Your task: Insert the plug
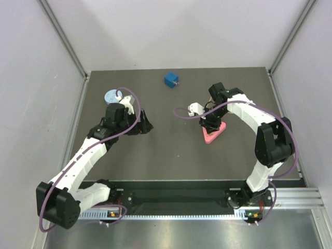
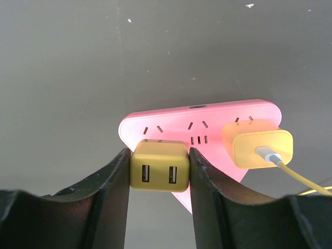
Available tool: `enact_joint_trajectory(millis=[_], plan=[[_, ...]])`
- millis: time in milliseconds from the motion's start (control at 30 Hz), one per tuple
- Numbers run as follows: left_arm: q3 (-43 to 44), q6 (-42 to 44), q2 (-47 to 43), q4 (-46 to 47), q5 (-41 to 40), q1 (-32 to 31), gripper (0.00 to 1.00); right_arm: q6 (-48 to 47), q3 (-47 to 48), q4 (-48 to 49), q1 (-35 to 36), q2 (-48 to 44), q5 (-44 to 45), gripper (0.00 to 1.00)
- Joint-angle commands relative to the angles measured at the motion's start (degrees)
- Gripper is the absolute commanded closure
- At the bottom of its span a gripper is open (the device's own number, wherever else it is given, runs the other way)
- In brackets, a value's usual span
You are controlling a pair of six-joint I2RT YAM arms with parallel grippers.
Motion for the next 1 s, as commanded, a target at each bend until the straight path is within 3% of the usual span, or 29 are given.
enact_joint_trajectory(millis=[0,567,967], plan=[[0.38,0.34,-0.67,1.0,0.01,0.43,0.12,-0.2,-0.91,0.06,-0.67,-0.69,-1.23,1.0],[-0.06,0.34,-1.47,0.92,-0.08,0.61,0.12,0.41,0.24,-2.49,-0.32,-1.66,-2.73,1.0],[-0.06,0.42,-1.64,0.92,-0.08,0.61,0.12,-0.2,-1.88,1.02,-0.32,-1.13,-1.94,1.0]])
